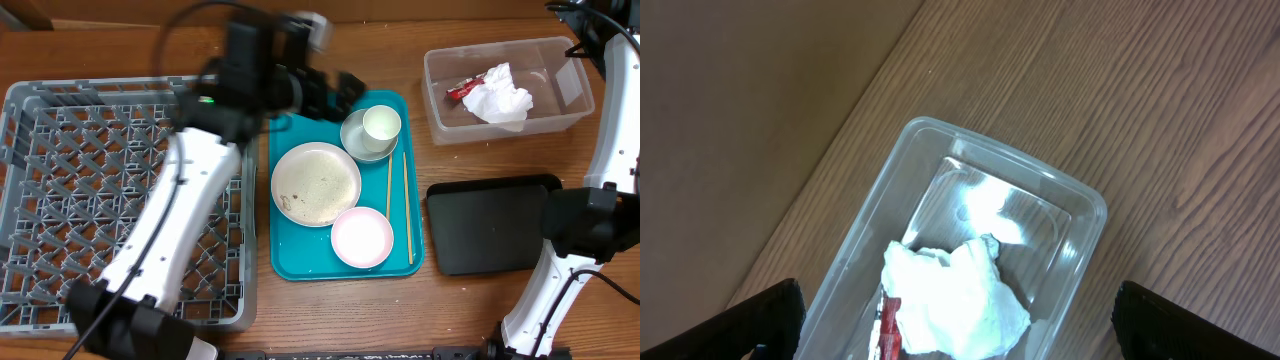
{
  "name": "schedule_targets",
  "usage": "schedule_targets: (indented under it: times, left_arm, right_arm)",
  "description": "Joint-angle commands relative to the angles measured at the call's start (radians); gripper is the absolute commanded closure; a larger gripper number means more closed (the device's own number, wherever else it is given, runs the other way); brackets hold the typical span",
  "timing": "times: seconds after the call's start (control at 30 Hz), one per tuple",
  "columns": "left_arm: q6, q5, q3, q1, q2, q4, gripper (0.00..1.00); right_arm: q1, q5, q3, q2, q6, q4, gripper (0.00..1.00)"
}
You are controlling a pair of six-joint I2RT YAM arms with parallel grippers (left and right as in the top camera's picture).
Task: Sort waste into correct bins and load items into the dishwasher
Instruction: 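Reach the left gripper to the tray and grasp the white cup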
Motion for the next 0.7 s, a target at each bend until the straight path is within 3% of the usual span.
schedule_targets:
  times: [0.0, 0.1, 0.3, 0.4, 0.47, 0.5, 0.67]
  left_arm:
    - [0.111, -0.065, 0.017, -0.055, 0.039, 0.045, 0.00]
    - [0.176, -0.163, 0.018, -0.117, 0.095, 0.074, 0.00]
    - [0.175, -0.468, 0.018, -0.183, 0.217, 0.064, 0.00]
    - [0.180, -0.466, 0.018, -0.192, 0.254, 0.059, 0.00]
    - [0.245, -0.425, 0.018, -0.204, 0.270, 0.063, 0.22]
    - [0.283, -0.406, 0.018, -0.212, 0.275, 0.063, 0.24]
    - [0.372, -0.395, 0.018, -0.261, 0.310, 0.071, 0.23]
  right_arm:
    - [0.001, 0.006, 0.013, -0.027, 0.008, 0.006, 0.00]
    - [0.001, 0.005, 0.013, -0.027, 0.008, 0.006, 0.00]
    - [0.001, 0.006, 0.013, -0.027, 0.008, 0.006, 0.00]
    - [0.001, 0.005, 0.013, -0.027, 0.008, 0.006, 0.00]
    - [0.001, 0.005, 0.013, -0.027, 0.008, 0.006, 0.00]
    - [0.001, 0.005, 0.013, -0.027, 0.008, 0.006, 0.00]
    - [0.001, 0.006, 0.013, -0.027, 0.008, 0.006, 0.00]
